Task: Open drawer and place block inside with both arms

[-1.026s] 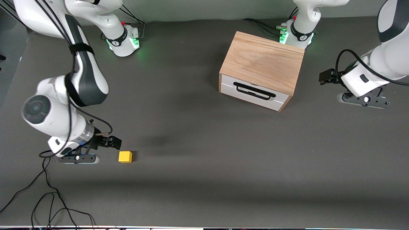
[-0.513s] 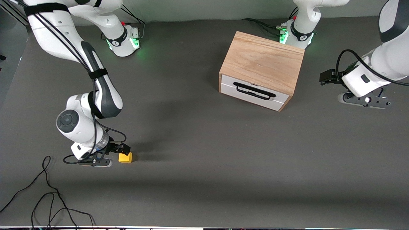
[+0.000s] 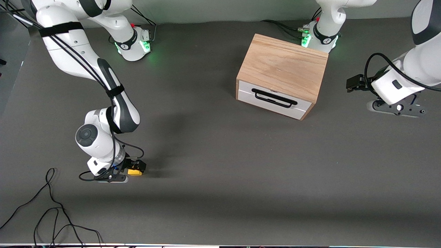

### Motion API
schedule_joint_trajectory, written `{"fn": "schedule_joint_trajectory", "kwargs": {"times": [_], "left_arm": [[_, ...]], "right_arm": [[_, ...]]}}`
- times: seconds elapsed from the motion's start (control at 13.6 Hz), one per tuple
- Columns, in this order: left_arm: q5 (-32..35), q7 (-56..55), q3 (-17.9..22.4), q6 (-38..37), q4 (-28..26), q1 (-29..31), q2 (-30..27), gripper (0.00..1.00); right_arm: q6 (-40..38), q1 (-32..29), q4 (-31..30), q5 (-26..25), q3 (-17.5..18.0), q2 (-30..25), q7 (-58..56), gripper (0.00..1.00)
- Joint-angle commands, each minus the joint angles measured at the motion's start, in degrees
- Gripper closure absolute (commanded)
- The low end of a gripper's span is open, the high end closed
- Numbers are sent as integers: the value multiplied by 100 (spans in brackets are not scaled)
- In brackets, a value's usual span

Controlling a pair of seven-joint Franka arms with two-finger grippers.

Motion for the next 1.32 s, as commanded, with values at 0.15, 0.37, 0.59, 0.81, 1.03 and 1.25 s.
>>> {"fn": "schedule_joint_trajectory", "kwargs": {"times": [0.15,0.37,0.59,0.81,1.03,1.25], "left_arm": [[-77,-610,-66,-68,160,-113,50,0],[-86,-2236,-443,-68,143,-209,163,0],[-400,-3746,-752,185,116,-227,602,0],[-683,-5111,-753,580,-67,-621,972,0],[-683,-6498,-744,1309,-576,-1104,1201,0],[-640,-7747,-744,1663,-885,-1308,1412,0]], "right_arm": [[141,-8,49,-36,19,264,144,0],[141,-8,49,-36,19,309,144,0],[133,-8,58,-36,11,309,144,8],[98,-8,66,-36,19,283,135,52],[89,-8,66,-45,19,265,91,71],[62,-8,58,-36,19,212,82,72]]}}
